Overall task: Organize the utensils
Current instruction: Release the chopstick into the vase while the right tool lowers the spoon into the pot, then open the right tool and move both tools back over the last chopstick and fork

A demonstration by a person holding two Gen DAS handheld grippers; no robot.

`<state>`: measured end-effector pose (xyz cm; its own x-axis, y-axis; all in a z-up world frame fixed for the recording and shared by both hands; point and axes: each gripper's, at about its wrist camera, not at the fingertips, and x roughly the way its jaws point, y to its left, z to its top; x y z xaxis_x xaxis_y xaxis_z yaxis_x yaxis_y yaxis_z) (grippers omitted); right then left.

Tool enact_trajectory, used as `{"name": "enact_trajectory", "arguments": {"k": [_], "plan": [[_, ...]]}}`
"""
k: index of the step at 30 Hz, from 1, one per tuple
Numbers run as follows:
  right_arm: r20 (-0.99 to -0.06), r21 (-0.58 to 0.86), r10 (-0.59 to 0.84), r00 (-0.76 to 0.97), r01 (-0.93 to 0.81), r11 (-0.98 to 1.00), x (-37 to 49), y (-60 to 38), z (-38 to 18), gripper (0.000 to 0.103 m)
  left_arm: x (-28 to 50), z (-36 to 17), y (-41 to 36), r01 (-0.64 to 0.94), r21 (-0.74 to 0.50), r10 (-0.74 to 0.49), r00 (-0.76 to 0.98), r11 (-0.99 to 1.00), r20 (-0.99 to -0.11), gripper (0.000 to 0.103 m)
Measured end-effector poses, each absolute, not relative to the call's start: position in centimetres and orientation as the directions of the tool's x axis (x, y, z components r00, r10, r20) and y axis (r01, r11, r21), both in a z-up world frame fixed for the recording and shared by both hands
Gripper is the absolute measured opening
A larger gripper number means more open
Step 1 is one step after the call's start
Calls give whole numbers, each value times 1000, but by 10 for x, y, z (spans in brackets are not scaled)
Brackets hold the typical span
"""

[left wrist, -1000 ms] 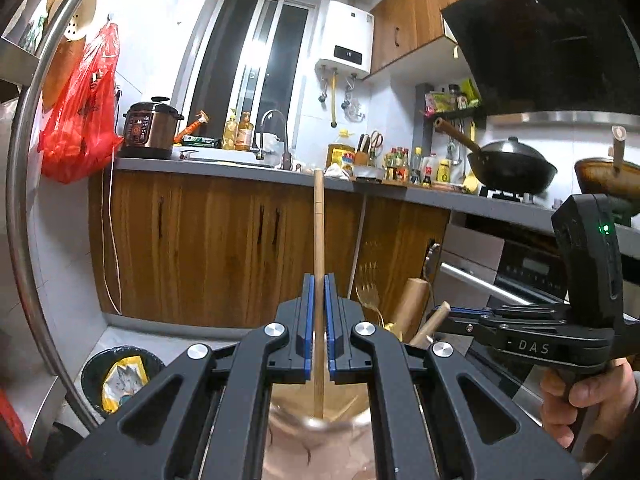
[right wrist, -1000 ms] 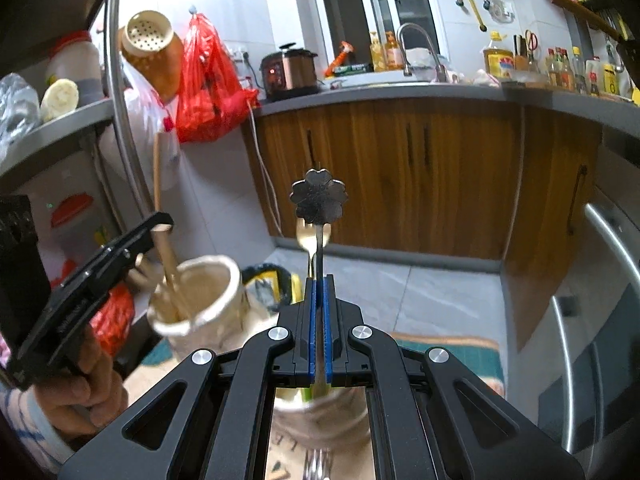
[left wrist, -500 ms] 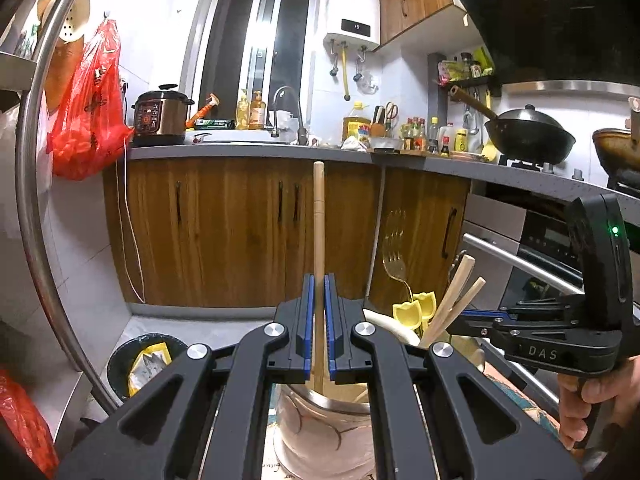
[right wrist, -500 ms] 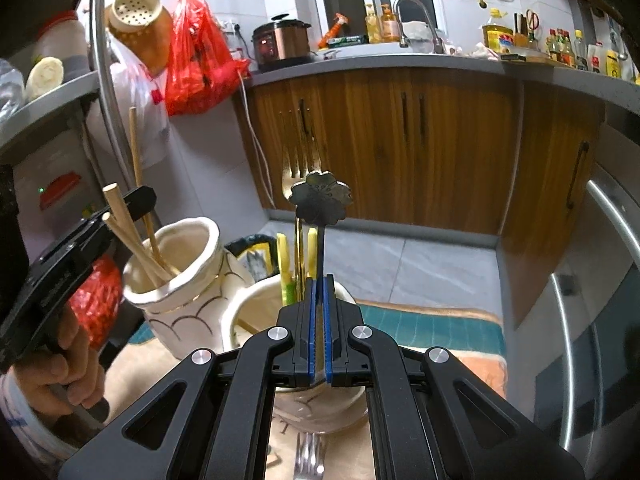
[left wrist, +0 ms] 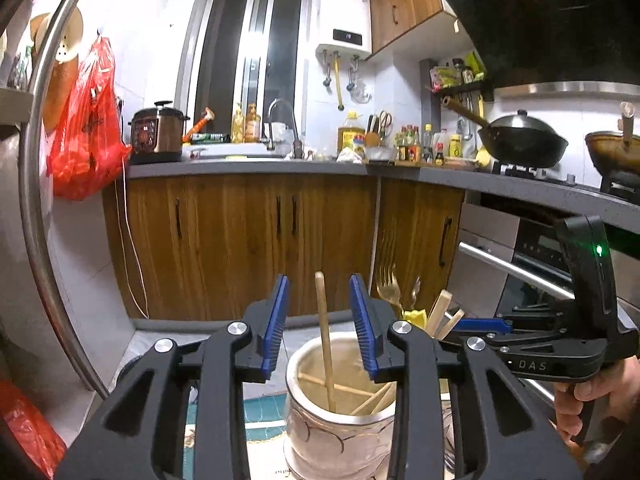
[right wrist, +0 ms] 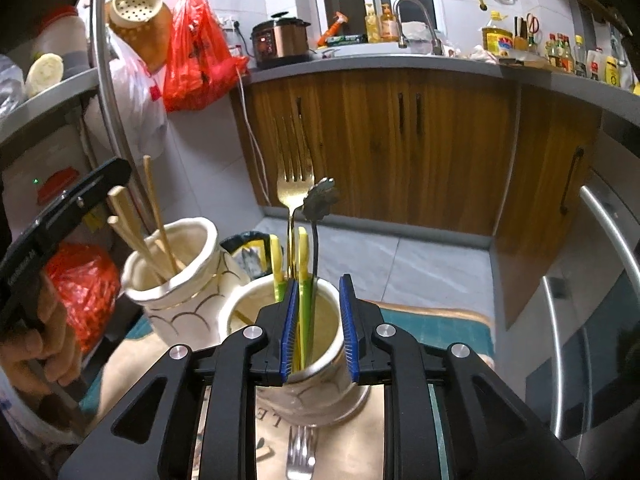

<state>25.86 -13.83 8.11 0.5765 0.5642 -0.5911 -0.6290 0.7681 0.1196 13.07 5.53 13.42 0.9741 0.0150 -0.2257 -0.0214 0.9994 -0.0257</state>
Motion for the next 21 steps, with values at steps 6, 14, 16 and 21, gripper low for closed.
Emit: {"name": "enact_trajectory", "arguments": {"k": [6,14,16,21], "plan": [[-588,82,551,592,-634,769,233,-156,93,22,96,150,64,-27,-45,19,983,999,-180,38],[-672,59,503,543,-638,768,208,-170,75,22,57,126,69,-36,-72,16,964,997,-265,39],[-702,52,483,523,-638,768,203,-172,64,22,54,111,68,-30,-81,3,949,996,-315,39],[-770,76,458,445,-648,758,193,-170,35,22,57,67,49,33,-62,-58,877,998,-477,39]]}}
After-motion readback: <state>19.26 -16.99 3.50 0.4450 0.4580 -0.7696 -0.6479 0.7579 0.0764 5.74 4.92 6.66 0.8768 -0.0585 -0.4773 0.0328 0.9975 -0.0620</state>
